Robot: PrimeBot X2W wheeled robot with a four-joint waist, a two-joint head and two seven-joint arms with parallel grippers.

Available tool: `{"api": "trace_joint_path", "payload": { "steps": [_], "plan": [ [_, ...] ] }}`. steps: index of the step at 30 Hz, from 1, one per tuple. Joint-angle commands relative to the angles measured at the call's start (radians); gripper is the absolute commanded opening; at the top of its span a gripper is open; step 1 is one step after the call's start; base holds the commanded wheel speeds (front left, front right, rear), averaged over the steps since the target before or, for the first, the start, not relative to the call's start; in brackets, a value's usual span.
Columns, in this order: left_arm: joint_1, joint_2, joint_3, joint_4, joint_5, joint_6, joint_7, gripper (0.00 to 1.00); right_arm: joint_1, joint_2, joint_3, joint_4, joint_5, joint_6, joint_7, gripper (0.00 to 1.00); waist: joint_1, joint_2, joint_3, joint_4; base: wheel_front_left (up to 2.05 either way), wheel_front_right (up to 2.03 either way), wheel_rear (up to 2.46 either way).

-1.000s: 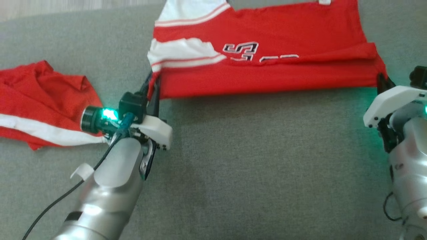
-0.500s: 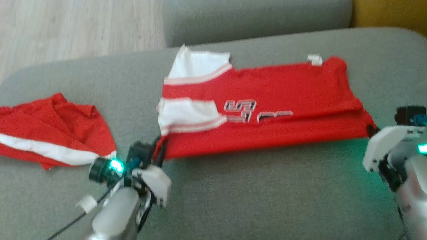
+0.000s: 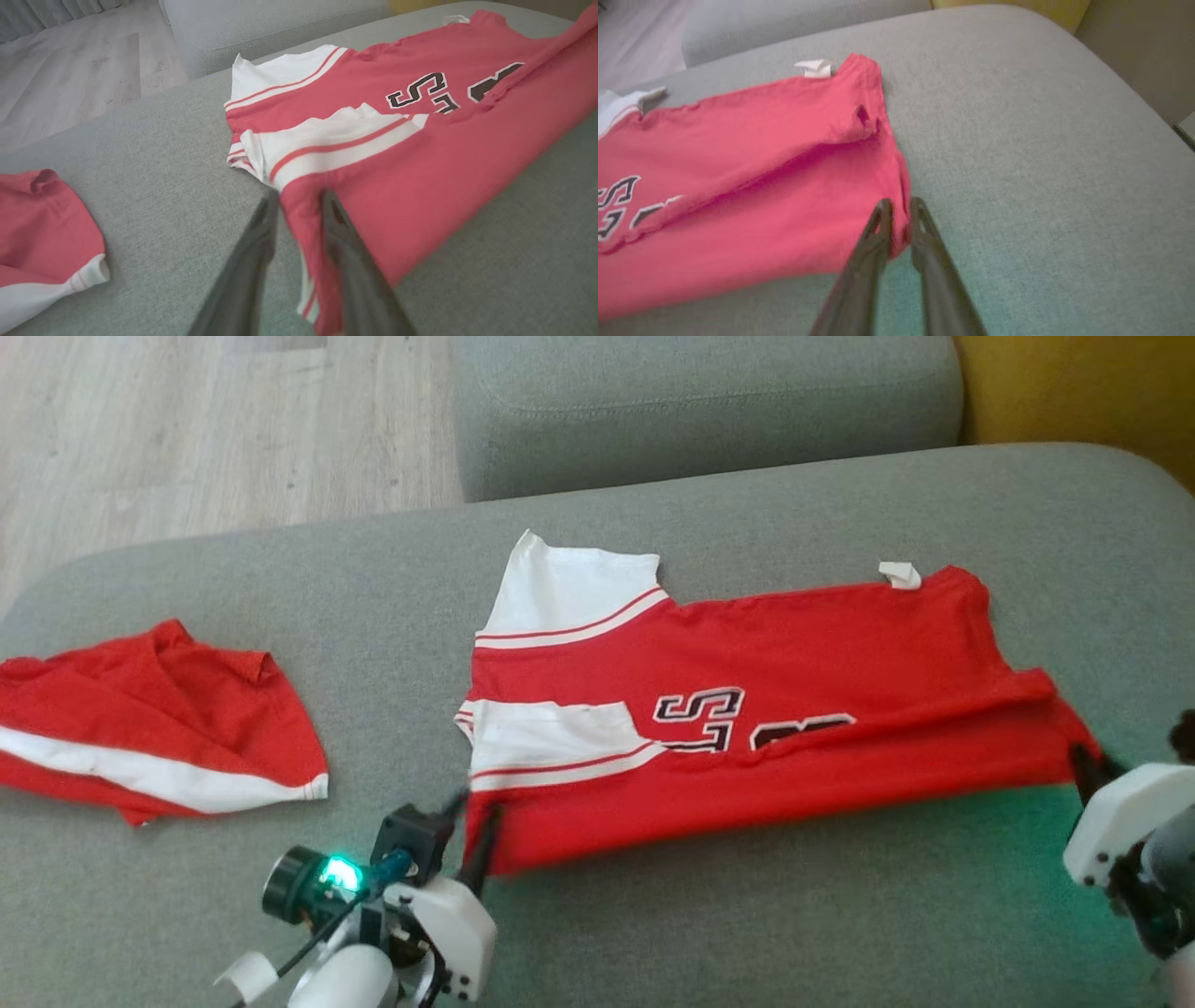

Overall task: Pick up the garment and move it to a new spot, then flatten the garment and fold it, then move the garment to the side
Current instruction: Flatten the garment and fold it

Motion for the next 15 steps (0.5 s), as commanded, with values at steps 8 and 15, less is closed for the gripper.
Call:
{"api": "trace_joint_path", "payload": {
  "steps": [8,15],
  "plan": [
    [-0.063,0.012,0.095,-0.1,0.011,0.092,-0.113,1.0,-0.035,0.095,-0.049,-0.254,-0.049,-0.001,-0.29,1.0,0.0001,-0.0001,0.038,-0.008,0.0,0.0,0.0],
    [-0.103,-0.059,0.16,-0.134,-0.016,0.117,-0.34,1.0,-0.007,0.192,0.039,-0.362,-0.102,-0.001,-0.538,1.0,0.0001,-0.0001,0.068,-0.011,0.0,0.0,0.0]
  ]
}}
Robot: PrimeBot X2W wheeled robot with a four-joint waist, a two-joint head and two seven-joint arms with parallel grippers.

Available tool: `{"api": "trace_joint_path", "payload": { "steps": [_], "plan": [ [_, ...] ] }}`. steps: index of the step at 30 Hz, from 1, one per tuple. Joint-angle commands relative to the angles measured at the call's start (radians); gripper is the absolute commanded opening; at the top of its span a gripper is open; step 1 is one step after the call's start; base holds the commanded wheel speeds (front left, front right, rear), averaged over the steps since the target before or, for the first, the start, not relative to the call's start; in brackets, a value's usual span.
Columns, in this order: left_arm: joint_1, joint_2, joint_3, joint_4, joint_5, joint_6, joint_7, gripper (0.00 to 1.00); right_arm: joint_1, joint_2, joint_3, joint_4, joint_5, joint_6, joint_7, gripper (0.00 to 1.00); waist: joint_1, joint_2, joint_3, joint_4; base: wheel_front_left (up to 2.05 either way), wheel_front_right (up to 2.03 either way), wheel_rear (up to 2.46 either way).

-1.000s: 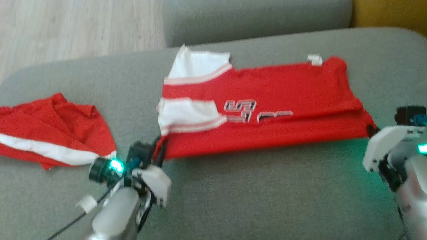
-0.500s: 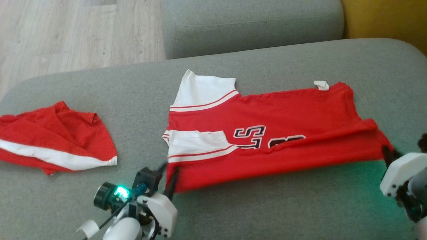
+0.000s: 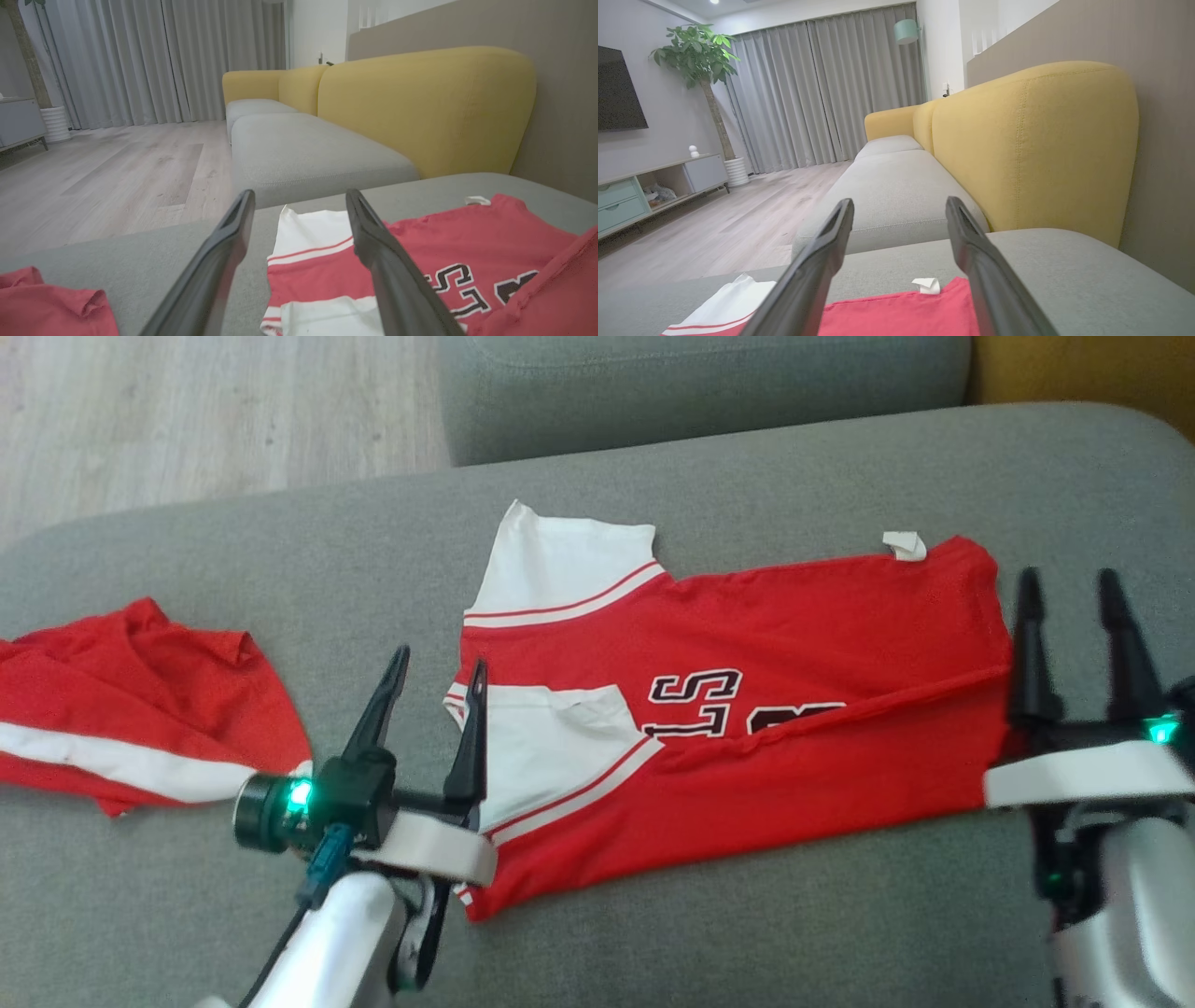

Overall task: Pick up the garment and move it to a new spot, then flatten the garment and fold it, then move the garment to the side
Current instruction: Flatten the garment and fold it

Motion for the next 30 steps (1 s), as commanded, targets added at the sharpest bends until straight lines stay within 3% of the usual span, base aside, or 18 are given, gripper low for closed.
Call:
{"api": "trace_joint_path", "payload": {
  "steps": [1,8,15,23,30],
  "plan": [
    [-0.057,-0.012,0.055,-0.041,-0.006,0.005,-0.033,1.0,-0.012,0.019,0.041,-0.042,-0.026,-0.001,-0.036,1.0,-0.0001,-0.0001,0.015,-0.002,0.0,0.0,0.0],
    [-0.099,-0.036,0.066,-0.047,0.024,-0.036,-0.048,1.0,-0.006,0.056,0.055,-0.031,-0.075,-0.001,-0.065,1.0,-0.0001,-0.0001,0.065,-0.011,0.0,0.0,0.0],
    [-0.291,0.027,0.071,0.046,0.068,-0.111,-0.026,1.0,-0.067,0.066,0.017,-0.027,-0.084,-0.001,-0.068,1.0,-0.0001,-0.0001,0.163,-0.06,0.0,0.0,0.0],
    [-0.607,0.113,0.047,0.273,0.073,-0.258,0.167,1.0,-0.163,0.068,0.026,0.015,-0.076,-0.001,-0.069,1.0,-0.0001,-0.0001,0.28,-0.156,0.0,0.0,0.0],
    [-0.769,0.187,0.0,0.505,0.027,-0.304,0.38,1.0,-0.219,0.068,0.068,0.004,-0.028,-0.001,-0.069,1.0,-0.0001,-0.0001,0.36,-0.242,0.0,0.0,0.0]
  ]
}}
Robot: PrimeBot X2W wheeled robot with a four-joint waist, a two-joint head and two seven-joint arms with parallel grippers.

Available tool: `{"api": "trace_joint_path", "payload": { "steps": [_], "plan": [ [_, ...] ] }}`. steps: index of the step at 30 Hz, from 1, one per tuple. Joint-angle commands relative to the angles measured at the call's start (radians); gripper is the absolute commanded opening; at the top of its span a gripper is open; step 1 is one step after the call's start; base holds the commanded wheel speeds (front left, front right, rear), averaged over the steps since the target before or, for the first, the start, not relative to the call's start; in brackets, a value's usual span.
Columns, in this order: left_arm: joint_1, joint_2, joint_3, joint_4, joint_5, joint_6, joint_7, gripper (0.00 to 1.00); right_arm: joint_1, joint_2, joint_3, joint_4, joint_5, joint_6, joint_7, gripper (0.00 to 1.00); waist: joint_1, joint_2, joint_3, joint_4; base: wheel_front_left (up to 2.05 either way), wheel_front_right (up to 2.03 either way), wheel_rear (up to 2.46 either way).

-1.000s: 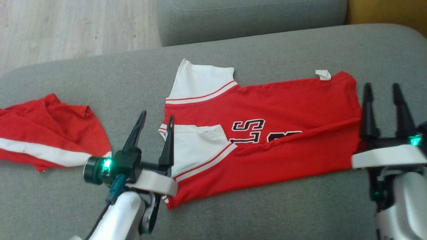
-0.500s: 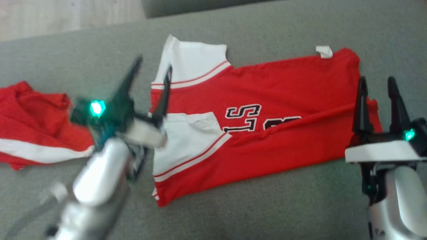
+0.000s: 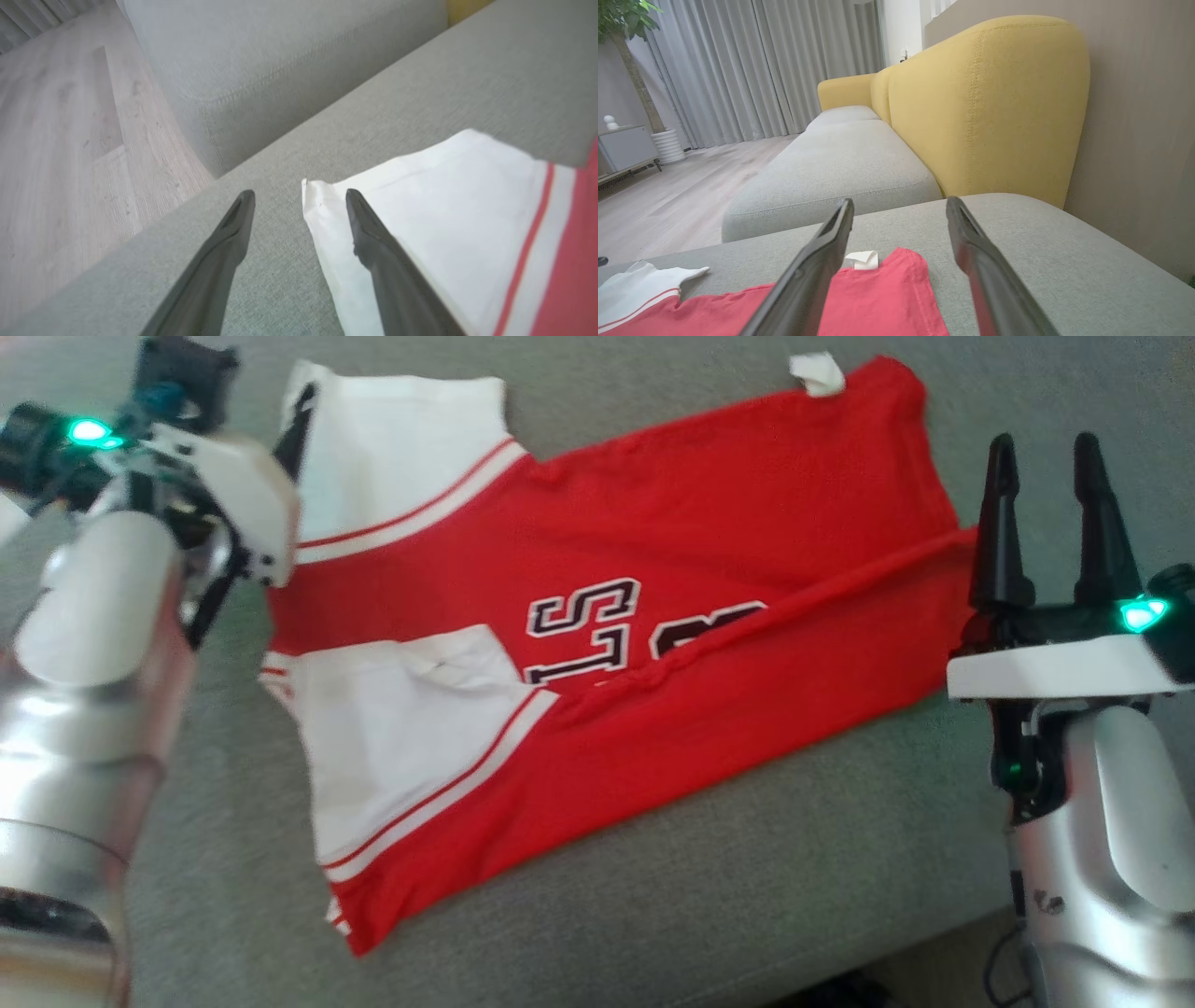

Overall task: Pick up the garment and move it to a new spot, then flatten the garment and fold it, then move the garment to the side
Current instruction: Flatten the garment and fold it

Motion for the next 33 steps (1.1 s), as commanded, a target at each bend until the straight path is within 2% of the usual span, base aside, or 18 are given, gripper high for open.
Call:
{"api": "trace_joint_path", "payload": {
  "steps": [1,5,15,16,17,18,19,22,26,27,29,33],
  "plan": [
    [-0.055,0.051,0.018,-0.003,-0.014,-0.003,0.02,1.0,-0.021,0.0,0.023,-0.04,0.012,-0.001,-0.006,1.0,-0.0002,0.0,0.046,-0.049,0.0,0.0,0.0],
    [-0.091,0.07,-0.004,0.057,-0.047,-0.005,0.05,1.0,-0.027,0.001,0.03,-0.046,0.031,-0.001,-0.006,1.0,-0.0002,0.0,0.062,-0.072,0.0,0.0,0.0],
    [-0.124,0.072,-0.067,0.132,-0.128,-0.006,0.075,1.0,-0.025,0.001,0.03,-0.046,0.045,-0.001,-0.006,1.0,-0.0002,0.0,0.07,-0.088,0.0,0.0,0.0],
    [-0.125,0.068,-0.076,0.136,-0.137,-0.006,0.082,0.87,-0.025,0.001,0.029,-0.046,0.042,-0.001,-0.006,1.0,-0.0002,0.0,0.071,-0.088,0.0,0.0,0.0],
    [-0.125,0.068,-0.076,0.136,-0.137,-0.006,0.082,0.87,-0.025,0.001,0.029,-0.046,0.042,-0.001,-0.006,1.0,-0.0002,0.0,0.071,-0.088,0.0,0.0,0.0],
    [-0.125,0.064,-0.086,0.136,-0.148,-0.006,0.088,0.38,-0.025,0.001,0.027,-0.045,0.036,-0.001,-0.006,1.0,-0.0002,0.0,0.072,-0.086,0.0,0.0,0.0],
    [-0.126,0.061,-0.096,0.133,-0.158,-0.006,0.087,0.0,-0.027,0.001,0.025,-0.043,0.029,-0.001,-0.006,1.0,-0.0002,0.0,0.072,-0.084,0.0,0.0,0.0],
    [-0.135,0.056,-0.121,0.115,-0.175,-0.006,0.049,0.0,-0.037,0.001,0.015,-0.039,-0.014,-0.001,-0.006,1.0,-0.0002,0.0,0.066,-0.066,0.0,0.0,0.0],
    [-0.147,0.029,-0.134,0.088,-0.178,-0.006,-0.065,0.0,-0.062,-0.027,-0.001,-0.019,-0.06,-0.001,0.002,1.0,-0.0002,0.0,0.036,-0.017,0.0,0.0,0.0],
    [-0.146,0.006,-0.144,0.066,-0.17,-0.006,-0.133,0.0,-0.078,-0.065,0.002,-0.005,-0.066,-0.001,0.041,1.0,-0.0002,0.0,0.015,0.015,0.0,0.0,0.0],
    [-0.138,-0.018,-0.152,0.04,-0.166,-0.006,-0.197,0.0,-0.093,-0.114,0.01,0.008,-0.067,-0.001,0.094,1.0,-0.0002,0.0,-0.007,0.051,0.0,0.0,0.0],
    [-0.108,-0.055,-0.186,-0.034,-0.152,-0.006,-0.282,0.0,-0.117,-0.211,0.019,0.045,-0.042,-0.001,0.236,1.0,-0.0002,0.0,-0.041,0.129,0.0,0.0,0.0]
  ]
}}
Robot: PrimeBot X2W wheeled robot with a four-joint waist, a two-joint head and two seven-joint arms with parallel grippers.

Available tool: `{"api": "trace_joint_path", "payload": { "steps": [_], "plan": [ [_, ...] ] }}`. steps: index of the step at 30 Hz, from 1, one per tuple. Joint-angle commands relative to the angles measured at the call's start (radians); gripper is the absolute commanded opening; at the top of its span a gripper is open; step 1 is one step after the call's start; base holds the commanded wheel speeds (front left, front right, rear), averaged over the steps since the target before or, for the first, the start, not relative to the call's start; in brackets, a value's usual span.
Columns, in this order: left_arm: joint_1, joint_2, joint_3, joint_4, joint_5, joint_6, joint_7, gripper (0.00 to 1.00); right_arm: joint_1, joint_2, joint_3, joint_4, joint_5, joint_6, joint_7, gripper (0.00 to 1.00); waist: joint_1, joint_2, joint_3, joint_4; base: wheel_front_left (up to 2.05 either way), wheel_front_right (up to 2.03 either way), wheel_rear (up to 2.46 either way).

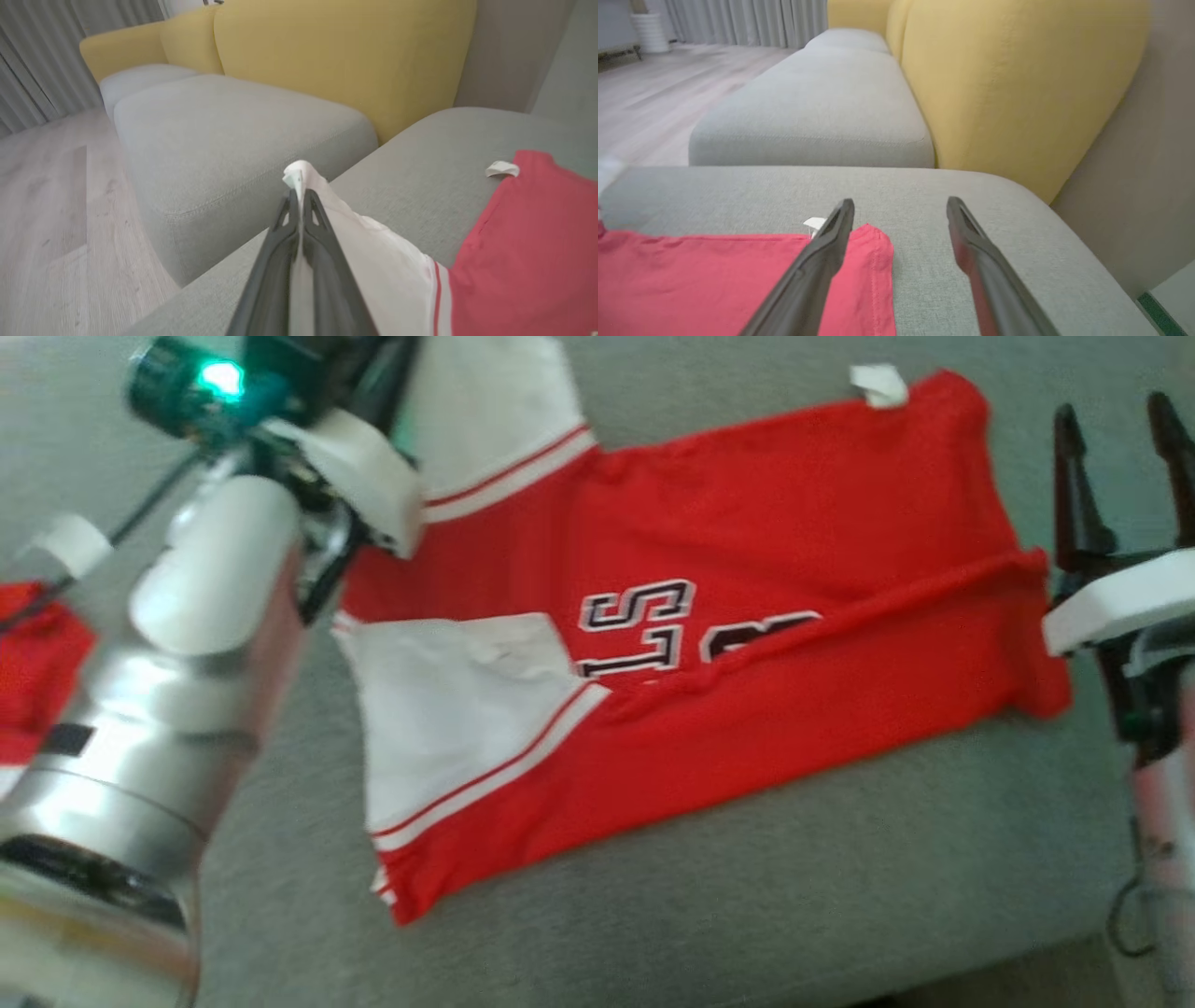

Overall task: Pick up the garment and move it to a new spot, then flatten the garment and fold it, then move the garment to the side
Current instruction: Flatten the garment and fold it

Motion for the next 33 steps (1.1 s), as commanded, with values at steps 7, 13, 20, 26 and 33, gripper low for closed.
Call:
{"api": "trace_joint_path", "payload": {
  "steps": [7,13,20,26,33],
  "plan": [
    [0.066,0.019,-0.039,-0.222,0.022,0.002,-0.015,0.0,-0.075,-0.135,0.005,0.114,0.1,-0.001,0.23,1.0,0.0001,0.0,-0.046,0.173,0.0,0.0,0.0],
    [0.119,0.038,-0.084,-0.411,0.032,0.012,0.056,0.0,-0.165,-0.176,0.0,0.273,0.115,-0.001,0.292,1.0,0.0001,0.0,-0.008,0.225,0.0,0.0,0.0],
    [0.147,0.07,-0.099,-0.564,0.032,0.037,0.126,0.0,-0.267,-0.177,-0.014,0.45,0.079,-0.001,0.303,1.0,0.0001,0.0,0.028,0.249,0.0,0.0,0.0],
    [0.155,0.09,-0.091,-0.628,0.024,0.061,0.154,0.0,-0.326,-0.172,-0.023,0.561,0.037,-0.001,0.281,1.0,0.0001,0.0,0.057,0.256,0.0,0.0,0.0],
    [0.158,0.105,-0.076,-0.643,0.013,0.082,0.167,0.0,-0.369,-0.157,-0.019,0.65,0.028,-0.001,0.266,0.0,0.0001,0.0,0.073,0.249,0.0,0.0,0.0]
  ]
}}
